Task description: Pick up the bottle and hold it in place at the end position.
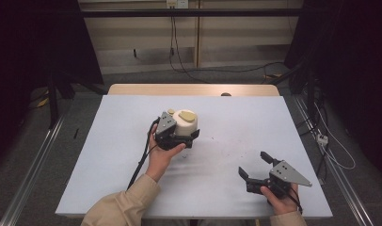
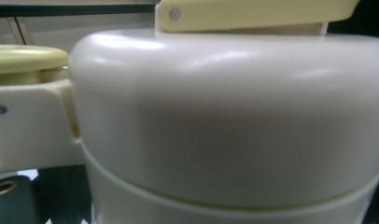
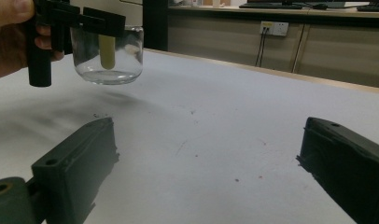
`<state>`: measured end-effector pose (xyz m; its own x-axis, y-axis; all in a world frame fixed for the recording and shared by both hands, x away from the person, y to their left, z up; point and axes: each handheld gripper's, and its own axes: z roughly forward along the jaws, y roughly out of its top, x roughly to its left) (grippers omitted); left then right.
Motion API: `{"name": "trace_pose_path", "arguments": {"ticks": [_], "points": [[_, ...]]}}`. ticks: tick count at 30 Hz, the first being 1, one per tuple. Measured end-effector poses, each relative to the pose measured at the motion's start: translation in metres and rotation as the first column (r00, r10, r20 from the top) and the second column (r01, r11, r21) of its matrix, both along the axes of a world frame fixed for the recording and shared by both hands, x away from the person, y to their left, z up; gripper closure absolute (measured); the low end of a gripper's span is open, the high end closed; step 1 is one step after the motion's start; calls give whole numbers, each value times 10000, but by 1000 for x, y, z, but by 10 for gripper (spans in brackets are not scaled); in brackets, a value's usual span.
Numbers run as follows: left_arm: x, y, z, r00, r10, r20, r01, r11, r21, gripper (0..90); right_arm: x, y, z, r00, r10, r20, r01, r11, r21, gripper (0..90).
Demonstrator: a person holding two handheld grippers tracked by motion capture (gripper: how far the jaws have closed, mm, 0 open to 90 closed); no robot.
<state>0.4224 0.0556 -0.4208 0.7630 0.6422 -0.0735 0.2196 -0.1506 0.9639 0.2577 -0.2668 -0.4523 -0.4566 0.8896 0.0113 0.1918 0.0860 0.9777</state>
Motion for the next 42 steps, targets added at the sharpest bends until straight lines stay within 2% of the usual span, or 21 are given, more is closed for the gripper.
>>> {"name": "trace_pose_path", "arguments": {"ticks": [20, 42], "points": [[3, -16, -2, 9995, -318, -26, 318, 9995, 75, 52, 0, 0, 0, 10000, 21, -6, -21, 10000, 24, 32], [10, -24, -6, 9994, -247, -241, 248, 9997, 59, 52, 0, 0, 1, 10000, 28, 46, -28, 10000, 29, 33]]}}
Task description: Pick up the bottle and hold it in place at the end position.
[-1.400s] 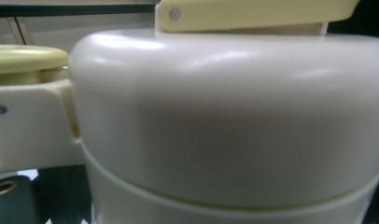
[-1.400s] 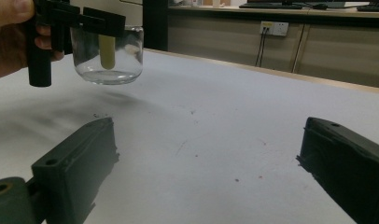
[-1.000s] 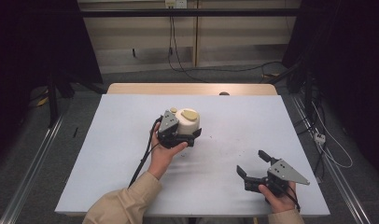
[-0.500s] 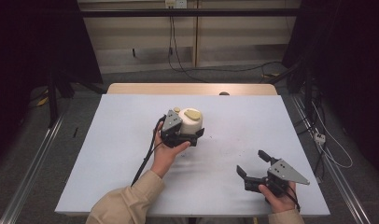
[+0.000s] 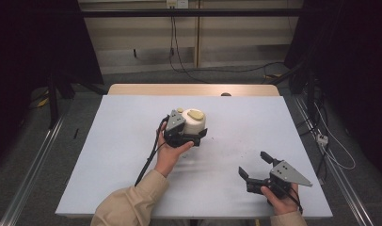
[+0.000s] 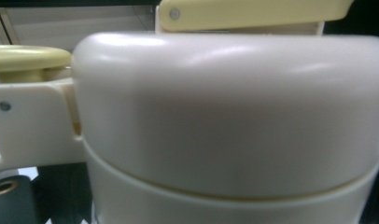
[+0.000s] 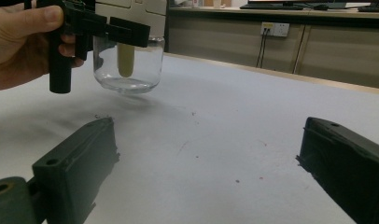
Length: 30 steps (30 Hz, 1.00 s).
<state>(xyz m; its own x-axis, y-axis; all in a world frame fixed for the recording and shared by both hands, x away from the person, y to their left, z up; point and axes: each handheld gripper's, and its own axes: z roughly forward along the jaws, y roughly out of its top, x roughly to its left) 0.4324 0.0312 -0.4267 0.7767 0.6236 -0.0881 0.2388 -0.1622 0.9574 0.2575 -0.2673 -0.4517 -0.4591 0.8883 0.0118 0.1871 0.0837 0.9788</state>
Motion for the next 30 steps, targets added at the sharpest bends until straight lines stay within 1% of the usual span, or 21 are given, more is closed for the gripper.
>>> {"name": "trace_pose_path", "arguments": {"ticks": [2, 8, 12, 15, 17, 18, 22, 24, 25, 30], "points": [[0, -1, -1, 10000, 72, -44, -72, 10000, 2, 52, 0, 0, 0, 10000, 18, 18, -18, 10000, 12, 33], [1, -3, -5, 10000, 23, -84, -22, 9999, 163, 52, 0, 1, 0, 10000, 34, 25, -34, 10000, -2, 33], [2, -5, -9, 9998, 51, -186, -49, 9999, 123, 52, 0, 0, 0, 10000, 23, 26, -23, 10000, 20, 33], [4, -7, -12, 9998, 47, -179, -43, 9998, 208, 52, 0, 0, 0, 10000, 24, 25, -24, 10000, 18, 33], [5, -8, -14, 9997, 91, -240, -87, 9998, 193, 53, 0, 0, 0, 10000, 31, 29, -31, 10000, 20, 33], [5, -9, -15, 9994, 189, -287, -185, 9997, 162, 53, 0, 0, 0, 10000, 29, 21, -29, 10000, 24, 33], [8, -9, -15, 9997, 101, -231, -98, 9999, 122, 52, 0, 0, 0, 10000, 27, 17, -27, 10000, 37, 33], [8, -9, -14, 9995, 165, -271, -165, 9999, 17, 52, 0, 0, 0, 10000, 25, 13, -25, 10000, 47, 33], [9, -9, -14, 9998, 129, -182, -128, 9999, 72, 52, 0, 0, 0, 10000, 29, 16, -29, 10000, 46, 33], [10, -12, -13, 9998, 140, -150, -138, 9999, 84, 53, 0, 0, 0, 10000, 36, 22, -36, 10000, 40, 33]]}}
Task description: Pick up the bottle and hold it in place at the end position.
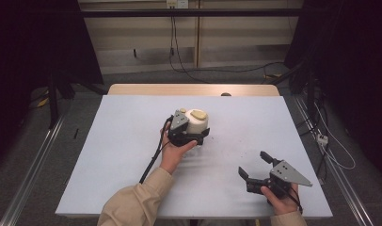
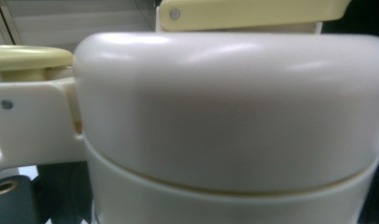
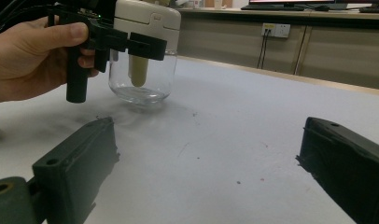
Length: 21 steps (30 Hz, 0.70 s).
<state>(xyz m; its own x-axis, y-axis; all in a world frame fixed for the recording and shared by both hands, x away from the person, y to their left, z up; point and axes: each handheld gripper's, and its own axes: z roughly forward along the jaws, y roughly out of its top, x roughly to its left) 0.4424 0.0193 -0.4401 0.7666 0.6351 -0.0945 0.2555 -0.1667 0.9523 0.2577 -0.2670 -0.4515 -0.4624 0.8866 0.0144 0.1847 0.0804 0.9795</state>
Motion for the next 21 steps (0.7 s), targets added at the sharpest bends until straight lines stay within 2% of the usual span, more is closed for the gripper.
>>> {"name": "trace_pose_path", "arguments": {"ticks": [21], "points": [[6, -10, -9, 10000, -24, 44, 24, 10000, 89, 53, 0, 0, 0, 10000, 59, -4, -59, 10000, 10, 33]]}}
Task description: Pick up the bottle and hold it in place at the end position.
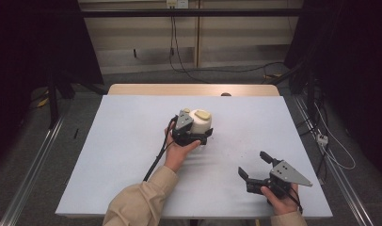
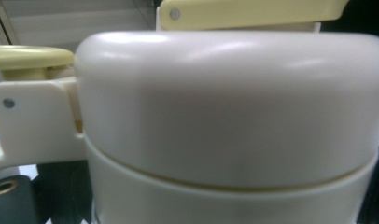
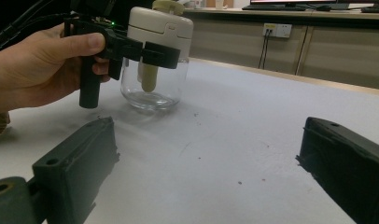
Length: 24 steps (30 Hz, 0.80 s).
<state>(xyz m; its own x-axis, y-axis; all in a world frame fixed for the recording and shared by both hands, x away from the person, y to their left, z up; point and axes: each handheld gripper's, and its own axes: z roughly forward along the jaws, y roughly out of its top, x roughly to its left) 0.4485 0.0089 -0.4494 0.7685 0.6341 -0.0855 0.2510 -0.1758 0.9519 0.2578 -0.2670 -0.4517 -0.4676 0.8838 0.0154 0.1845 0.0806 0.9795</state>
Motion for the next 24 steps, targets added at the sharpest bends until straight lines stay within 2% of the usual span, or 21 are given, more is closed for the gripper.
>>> {"name": "trace_pose_path", "arguments": {"ticks": [5, 10, 20, 24], "points": [[1, 0, -3, 10000, 0, 14, 0, 9999, 166, 53, 0, 0, 0, 10000, 5, 8, -5, 10000, -20, 33], [1, -1, -4, 10000, 63, -4, -63, 9999, 119, 52, 0, 0, 0, 10000, 20, -5, -20, 10000, -32, 33], [0, 2, -3, 9998, -194, -67, 197, 9991, 367, 51, 0, 1, 0, 10000, 47, -54, -48, 10000, -59, 34], [-2, 4, -4, 9997, -186, -132, 190, 9994, 294, 51, 0, 1, 0, 9999, 59, -82, -60, 10000, -74, 33]]}}
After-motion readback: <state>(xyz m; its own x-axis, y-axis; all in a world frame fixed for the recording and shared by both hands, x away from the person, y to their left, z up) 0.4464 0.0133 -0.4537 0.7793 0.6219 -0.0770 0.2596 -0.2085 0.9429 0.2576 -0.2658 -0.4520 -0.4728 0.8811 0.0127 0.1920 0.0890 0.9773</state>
